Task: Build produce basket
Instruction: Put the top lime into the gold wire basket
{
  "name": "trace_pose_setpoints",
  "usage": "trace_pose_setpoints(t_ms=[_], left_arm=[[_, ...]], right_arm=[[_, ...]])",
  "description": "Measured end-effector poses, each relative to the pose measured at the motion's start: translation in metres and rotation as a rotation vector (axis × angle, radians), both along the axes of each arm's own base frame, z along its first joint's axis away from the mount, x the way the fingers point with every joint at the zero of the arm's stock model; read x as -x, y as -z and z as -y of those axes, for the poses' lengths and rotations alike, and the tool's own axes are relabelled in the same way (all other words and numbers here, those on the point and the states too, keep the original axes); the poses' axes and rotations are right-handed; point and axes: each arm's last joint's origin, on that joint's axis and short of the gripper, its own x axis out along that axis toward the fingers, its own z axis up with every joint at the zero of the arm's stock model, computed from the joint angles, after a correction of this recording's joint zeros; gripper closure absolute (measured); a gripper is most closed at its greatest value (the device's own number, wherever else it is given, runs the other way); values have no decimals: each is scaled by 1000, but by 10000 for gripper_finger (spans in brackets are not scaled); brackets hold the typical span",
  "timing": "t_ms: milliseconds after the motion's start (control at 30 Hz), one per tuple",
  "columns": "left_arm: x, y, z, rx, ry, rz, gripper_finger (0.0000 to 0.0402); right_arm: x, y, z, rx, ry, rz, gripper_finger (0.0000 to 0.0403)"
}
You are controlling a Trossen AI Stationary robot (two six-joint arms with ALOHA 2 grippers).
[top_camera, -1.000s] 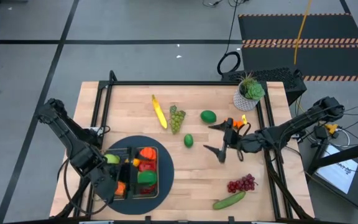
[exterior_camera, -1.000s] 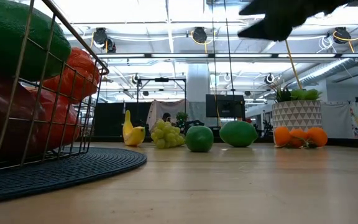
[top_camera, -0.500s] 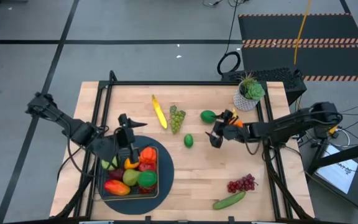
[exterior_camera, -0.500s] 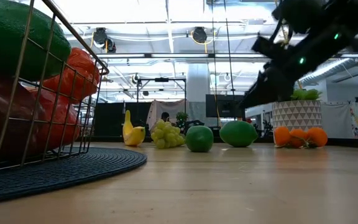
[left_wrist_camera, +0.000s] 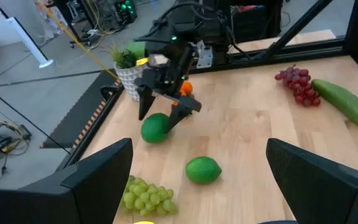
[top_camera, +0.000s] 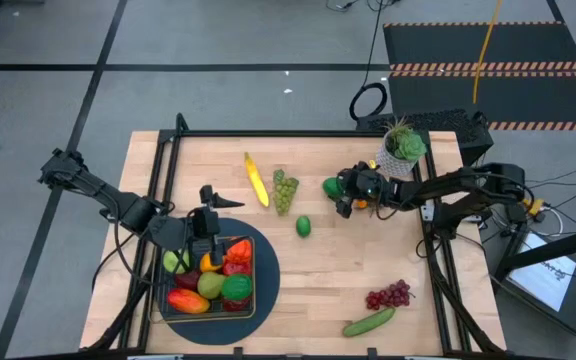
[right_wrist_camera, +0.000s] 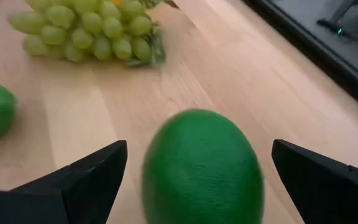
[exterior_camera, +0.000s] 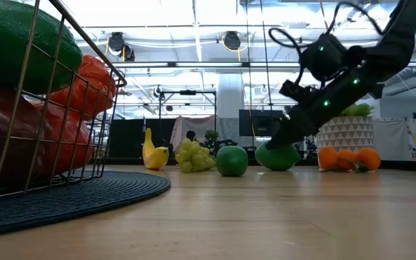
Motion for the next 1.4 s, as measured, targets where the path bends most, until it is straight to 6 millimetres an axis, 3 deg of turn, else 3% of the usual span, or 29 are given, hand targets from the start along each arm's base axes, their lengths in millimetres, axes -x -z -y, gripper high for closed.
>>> trace_pose_setpoints(t_ms=[233,533,767,1133,1400], left_arm=[[0,0,0,-13,8,-3,32],[-3,-5,0,-13,14,47,32],[-4,-7,-1,-9,6,61,32],[-4,-6,-1,-13,7,55,32],[-4,-6,-1,-12,6,54,32]], right_arm=[[0,18,6,-69,7,-50,20],[-1,19,5,-121,3,-19,113],[-3,7,-1,-318,-38,113,95],[-10,-30,-52,-513,-231,294,101],[-12,-56,-95,-433,-386,471,100]])
